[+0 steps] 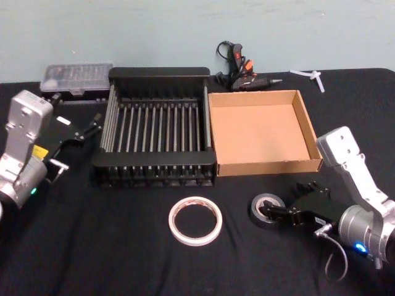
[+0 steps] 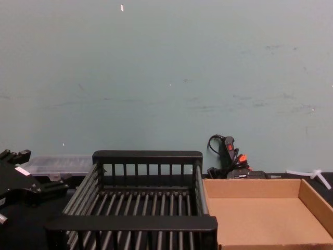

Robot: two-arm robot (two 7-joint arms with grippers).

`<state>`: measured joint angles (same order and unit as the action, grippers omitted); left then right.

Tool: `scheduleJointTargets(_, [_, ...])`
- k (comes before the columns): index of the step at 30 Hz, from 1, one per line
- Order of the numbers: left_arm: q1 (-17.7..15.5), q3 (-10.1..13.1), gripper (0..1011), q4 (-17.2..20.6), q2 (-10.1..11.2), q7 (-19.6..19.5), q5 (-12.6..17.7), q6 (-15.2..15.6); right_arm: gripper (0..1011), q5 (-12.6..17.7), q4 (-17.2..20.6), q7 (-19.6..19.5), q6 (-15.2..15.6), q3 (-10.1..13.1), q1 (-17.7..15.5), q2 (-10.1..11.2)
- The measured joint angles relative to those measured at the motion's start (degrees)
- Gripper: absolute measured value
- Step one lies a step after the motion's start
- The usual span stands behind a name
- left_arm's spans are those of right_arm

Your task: Pick up the white tape and place it into the black box , Pick up the silver tape and place it into the brown box.

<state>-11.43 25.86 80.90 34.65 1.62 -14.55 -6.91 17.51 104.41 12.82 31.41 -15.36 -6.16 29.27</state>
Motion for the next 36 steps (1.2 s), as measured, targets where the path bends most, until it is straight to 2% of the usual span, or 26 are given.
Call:
scheduleJointTargets(17, [0.0, 0.0, 1001, 0.0, 0.0, 0.0, 0.0, 0.0, 1002, -1.9, -0.8, 1.4, 0.8, 0.6, 0.1, -1.6])
scheduleJointTargets(31, [0.0, 0.0, 1002, 0.0, 0.0, 0.0, 0.0, 0.0, 1003, -2.2, -0.7, 1.4, 0.8, 0.7, 0.0, -1.6])
scheduleJointTargets(36, [0.0, 0.0, 1001, 0.0, 0.0, 0.0, 0.0, 0.0, 888, -2.1, -0.7, 1.4, 0.7, 0.7, 0.0, -1.6])
